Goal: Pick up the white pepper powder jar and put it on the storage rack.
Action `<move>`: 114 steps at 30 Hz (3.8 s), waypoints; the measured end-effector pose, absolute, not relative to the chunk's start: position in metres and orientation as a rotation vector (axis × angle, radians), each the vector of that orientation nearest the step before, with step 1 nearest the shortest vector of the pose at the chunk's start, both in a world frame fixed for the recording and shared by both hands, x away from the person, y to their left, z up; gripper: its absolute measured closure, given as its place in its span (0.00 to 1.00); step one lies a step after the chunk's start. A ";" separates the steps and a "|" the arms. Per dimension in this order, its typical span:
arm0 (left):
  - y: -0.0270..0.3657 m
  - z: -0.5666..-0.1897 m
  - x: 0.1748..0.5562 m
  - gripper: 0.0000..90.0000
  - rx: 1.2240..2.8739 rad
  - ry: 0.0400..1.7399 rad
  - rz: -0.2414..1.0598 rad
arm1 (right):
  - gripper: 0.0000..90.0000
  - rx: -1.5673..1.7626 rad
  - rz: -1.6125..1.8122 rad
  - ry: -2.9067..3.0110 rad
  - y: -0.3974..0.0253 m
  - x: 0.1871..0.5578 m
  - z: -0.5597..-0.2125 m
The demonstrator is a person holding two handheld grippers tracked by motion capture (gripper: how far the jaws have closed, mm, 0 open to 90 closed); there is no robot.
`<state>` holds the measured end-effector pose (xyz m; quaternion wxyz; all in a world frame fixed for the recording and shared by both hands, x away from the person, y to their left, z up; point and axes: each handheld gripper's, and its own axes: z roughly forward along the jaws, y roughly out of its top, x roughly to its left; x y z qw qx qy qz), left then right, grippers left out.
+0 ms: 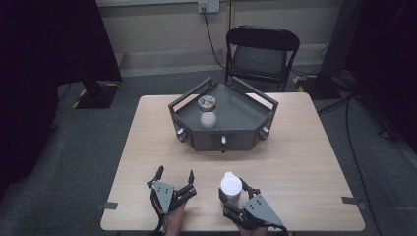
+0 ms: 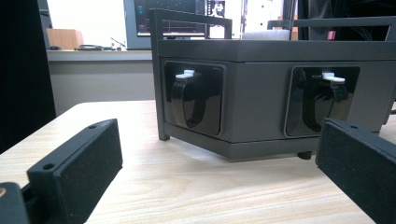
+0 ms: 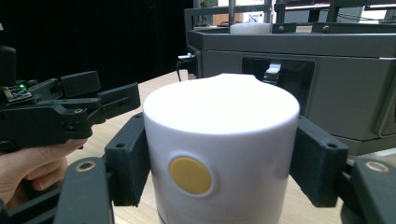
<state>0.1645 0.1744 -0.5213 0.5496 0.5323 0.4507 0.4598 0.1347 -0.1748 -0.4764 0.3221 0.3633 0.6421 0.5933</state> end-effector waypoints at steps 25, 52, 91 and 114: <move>0.174 -0.521 0.164 0.00 1.260 1.067 1.089 | 0.33 0.948 1.583 1.719 -0.184 0.147 -0.457; 0.174 -0.521 0.164 0.00 1.260 1.067 1.089 | 0.33 0.881 1.571 1.754 -0.193 0.169 -0.427; 0.173 -0.521 0.164 0.00 1.256 1.075 1.096 | 0.33 0.865 1.583 1.675 -0.184 0.213 -0.380; 0.173 -0.521 0.164 0.00 1.255 1.076 1.097 | 0.34 0.923 1.536 1.531 -0.166 0.248 -0.361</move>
